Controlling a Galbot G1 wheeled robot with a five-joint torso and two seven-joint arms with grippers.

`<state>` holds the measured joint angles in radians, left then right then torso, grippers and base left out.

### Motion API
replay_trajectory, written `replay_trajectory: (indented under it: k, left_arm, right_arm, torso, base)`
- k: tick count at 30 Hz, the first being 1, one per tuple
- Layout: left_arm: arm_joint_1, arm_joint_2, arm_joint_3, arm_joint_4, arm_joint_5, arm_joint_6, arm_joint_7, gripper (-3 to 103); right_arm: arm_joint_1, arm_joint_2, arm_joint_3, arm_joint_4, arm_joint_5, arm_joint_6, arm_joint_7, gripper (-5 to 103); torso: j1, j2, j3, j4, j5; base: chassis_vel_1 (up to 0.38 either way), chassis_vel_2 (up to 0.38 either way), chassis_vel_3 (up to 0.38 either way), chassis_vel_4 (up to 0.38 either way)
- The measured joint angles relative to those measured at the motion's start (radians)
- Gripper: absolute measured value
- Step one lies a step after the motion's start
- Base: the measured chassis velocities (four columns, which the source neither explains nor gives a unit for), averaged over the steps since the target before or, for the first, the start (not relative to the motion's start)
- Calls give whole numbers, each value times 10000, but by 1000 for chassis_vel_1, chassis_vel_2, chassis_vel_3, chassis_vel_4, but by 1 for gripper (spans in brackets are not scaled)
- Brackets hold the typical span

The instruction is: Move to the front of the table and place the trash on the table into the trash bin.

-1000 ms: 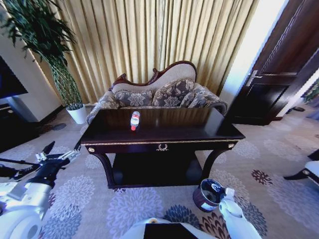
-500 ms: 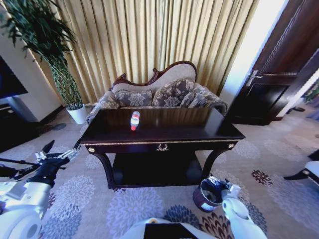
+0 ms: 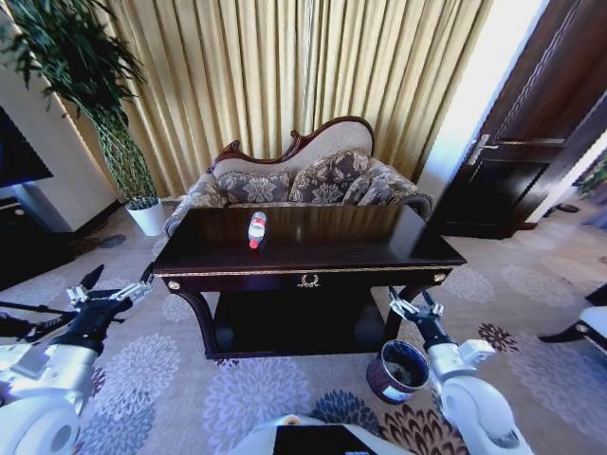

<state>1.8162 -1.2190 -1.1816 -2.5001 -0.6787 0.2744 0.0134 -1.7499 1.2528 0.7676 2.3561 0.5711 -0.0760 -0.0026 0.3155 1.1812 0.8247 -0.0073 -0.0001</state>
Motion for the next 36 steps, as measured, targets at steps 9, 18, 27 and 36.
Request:
replay_trajectory:
  k: [9,18,27,36]
  left_arm:
    - [-67,44,-38,0,-136,15,3,100]
    - [-117,142,-47,0,-136,164,2,100]
    - [-145,137,1,0,-110,257,6,100]
    - [-124,80,4,0,-90,259,15,100]
  right_arm:
    - [198,113,-341,1101,-792,-1202,298,100]
    - [470,121,-407,582,-1276,-1363,365,100]
    - [541,-36,-428,651,-1279,-1406,368,100]
    - [552,-133,-480,640,-1278,-1412,370,100]
  torso:
    - [0,0,0,0,1]
    - [-1,0,1,-1,3]
    - [0,-1,1,-1,2]
    - [1,-1,1,-1,1]
  base:
    - [0,0,0,0]
    - [0,0,0,0]
    - [-49,47,37,-46]
    - [-70,85,81,-73]
